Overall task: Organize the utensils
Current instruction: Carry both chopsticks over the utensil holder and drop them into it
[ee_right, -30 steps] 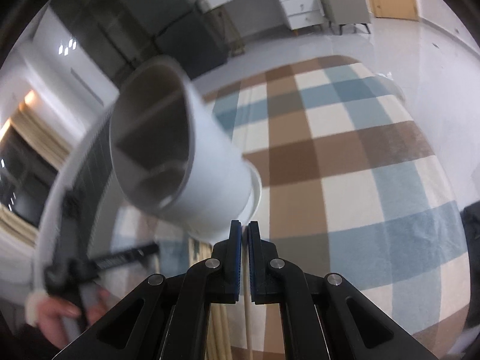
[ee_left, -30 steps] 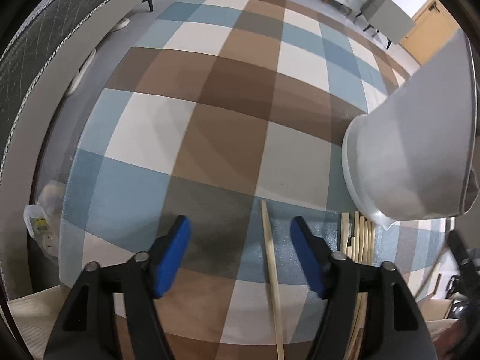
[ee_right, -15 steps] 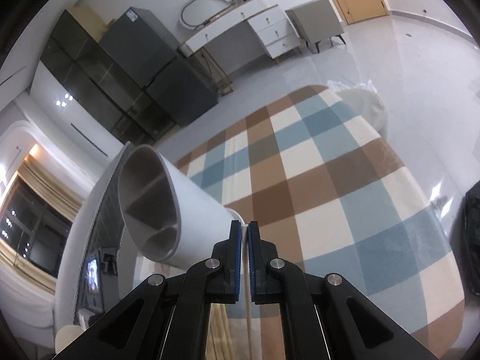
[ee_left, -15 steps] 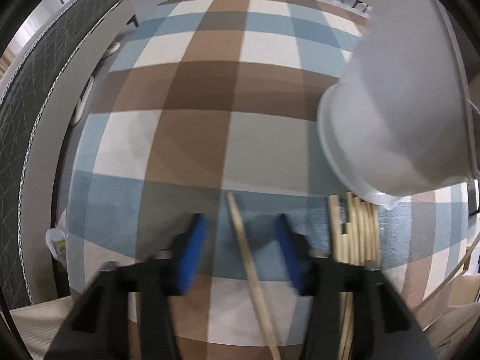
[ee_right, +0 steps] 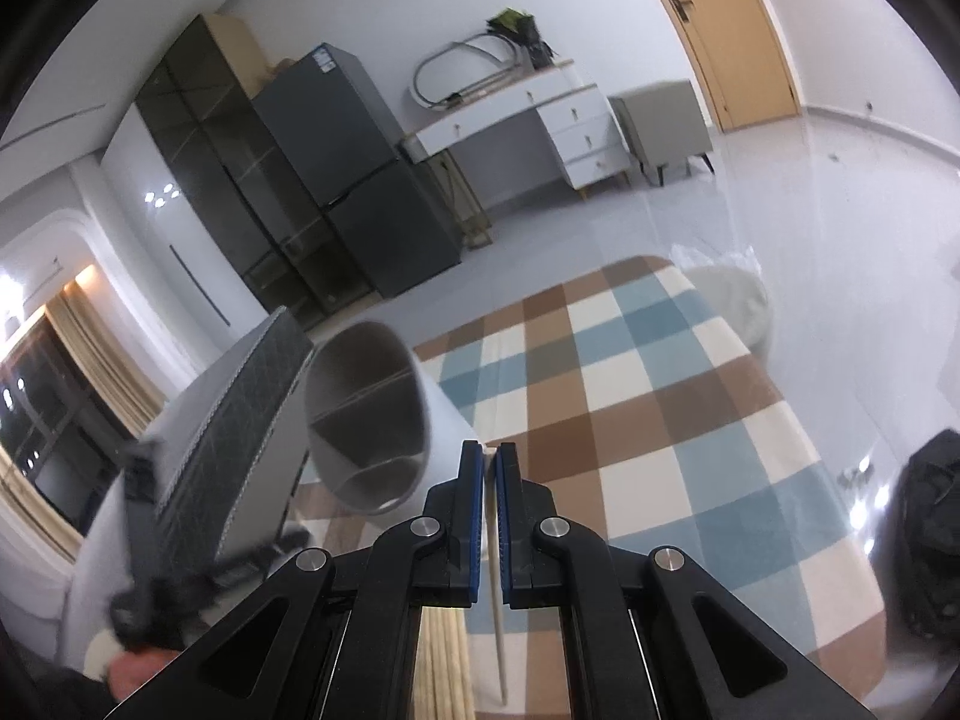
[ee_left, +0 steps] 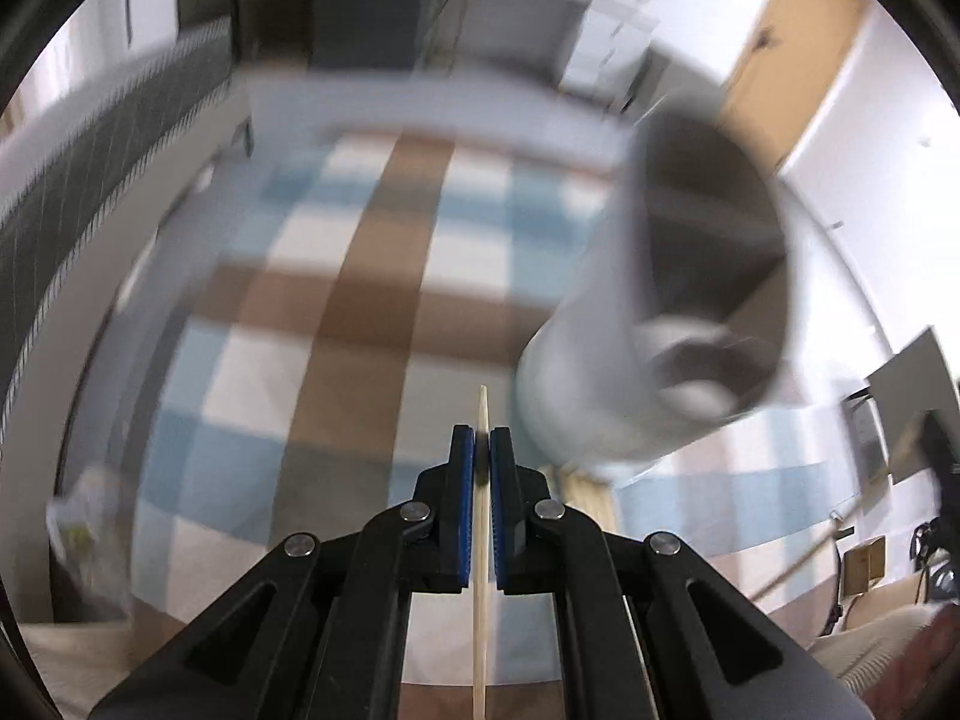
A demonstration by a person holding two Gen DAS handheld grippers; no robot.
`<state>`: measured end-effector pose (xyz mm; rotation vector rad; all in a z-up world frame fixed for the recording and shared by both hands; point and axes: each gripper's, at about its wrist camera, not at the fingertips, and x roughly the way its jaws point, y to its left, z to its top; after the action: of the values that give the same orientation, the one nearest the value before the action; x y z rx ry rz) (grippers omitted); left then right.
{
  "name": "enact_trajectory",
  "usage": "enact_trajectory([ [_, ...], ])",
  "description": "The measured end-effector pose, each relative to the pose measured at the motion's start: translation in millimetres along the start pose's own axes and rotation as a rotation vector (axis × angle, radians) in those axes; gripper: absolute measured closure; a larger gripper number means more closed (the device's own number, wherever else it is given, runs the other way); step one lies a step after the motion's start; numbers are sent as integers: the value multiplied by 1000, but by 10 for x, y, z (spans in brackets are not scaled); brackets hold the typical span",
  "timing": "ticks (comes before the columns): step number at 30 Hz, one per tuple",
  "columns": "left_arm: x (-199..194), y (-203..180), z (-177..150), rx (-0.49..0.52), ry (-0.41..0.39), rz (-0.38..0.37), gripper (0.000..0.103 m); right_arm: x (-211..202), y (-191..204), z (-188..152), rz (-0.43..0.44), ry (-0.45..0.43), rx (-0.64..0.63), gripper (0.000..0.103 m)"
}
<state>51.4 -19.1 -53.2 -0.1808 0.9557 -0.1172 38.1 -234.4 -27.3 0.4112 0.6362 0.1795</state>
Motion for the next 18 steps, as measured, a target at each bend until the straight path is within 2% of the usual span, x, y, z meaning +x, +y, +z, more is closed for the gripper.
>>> enact_trajectory([
  [3, -317, -131, -31, 63, -92, -38, 102, -91, 120, -55, -6, -11, -38, 99],
  [6, -499, -197, -102, 102, -130, -60, 102, -165, 253, -117, -12, -21, -85, 99],
  [11, -527, -160, -90, 95, -124, -71, 102, -276, 399, -152, -15, -39, -120, 99],
  [13, -544, -189, -73, 128, -111, -48, 102, -328, 449, -147, -5, -53, -127, 99],
  [18, -706, -204, -30, 145, -117, -57, 102, -427, 560, -121, 7, -89, -153, 99],
])
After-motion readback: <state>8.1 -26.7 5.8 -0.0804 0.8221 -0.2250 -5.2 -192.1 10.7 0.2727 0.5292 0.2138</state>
